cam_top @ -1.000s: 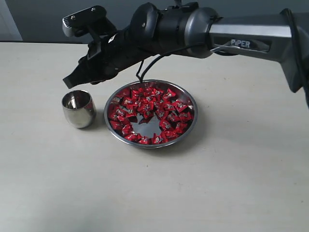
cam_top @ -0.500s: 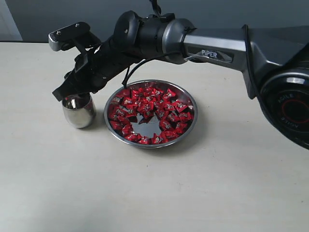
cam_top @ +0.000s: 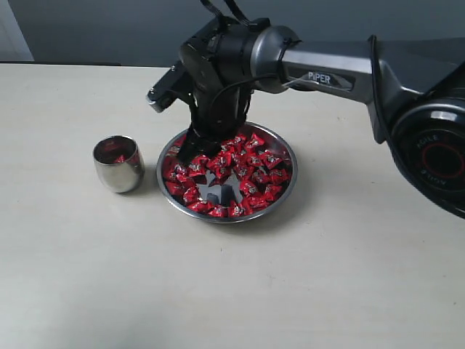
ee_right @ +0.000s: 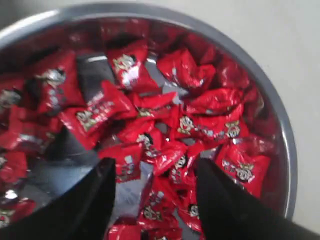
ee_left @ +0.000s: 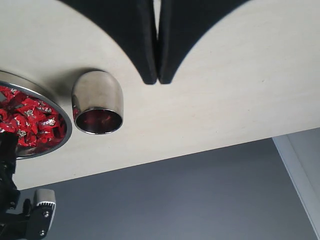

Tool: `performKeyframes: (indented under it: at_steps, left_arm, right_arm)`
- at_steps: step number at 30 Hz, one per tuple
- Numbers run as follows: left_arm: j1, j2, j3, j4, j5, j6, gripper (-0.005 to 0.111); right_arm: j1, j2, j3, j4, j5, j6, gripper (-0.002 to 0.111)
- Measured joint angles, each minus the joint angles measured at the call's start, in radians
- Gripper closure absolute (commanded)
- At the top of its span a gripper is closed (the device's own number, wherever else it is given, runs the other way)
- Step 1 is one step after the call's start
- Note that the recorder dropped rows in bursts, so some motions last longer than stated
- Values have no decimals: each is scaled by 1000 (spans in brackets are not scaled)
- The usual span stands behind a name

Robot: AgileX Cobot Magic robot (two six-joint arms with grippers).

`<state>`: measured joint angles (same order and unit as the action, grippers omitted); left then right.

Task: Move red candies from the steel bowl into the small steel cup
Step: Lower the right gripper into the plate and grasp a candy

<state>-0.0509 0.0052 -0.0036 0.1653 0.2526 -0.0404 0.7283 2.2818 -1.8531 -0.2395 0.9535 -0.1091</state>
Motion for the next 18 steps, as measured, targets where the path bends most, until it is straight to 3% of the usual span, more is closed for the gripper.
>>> performKeyframes:
  at_steps: [18]
  left_arm:
    - [0,0,0,0,0,0,106]
  right_arm:
    - [-29,67,0,50,3,14,55]
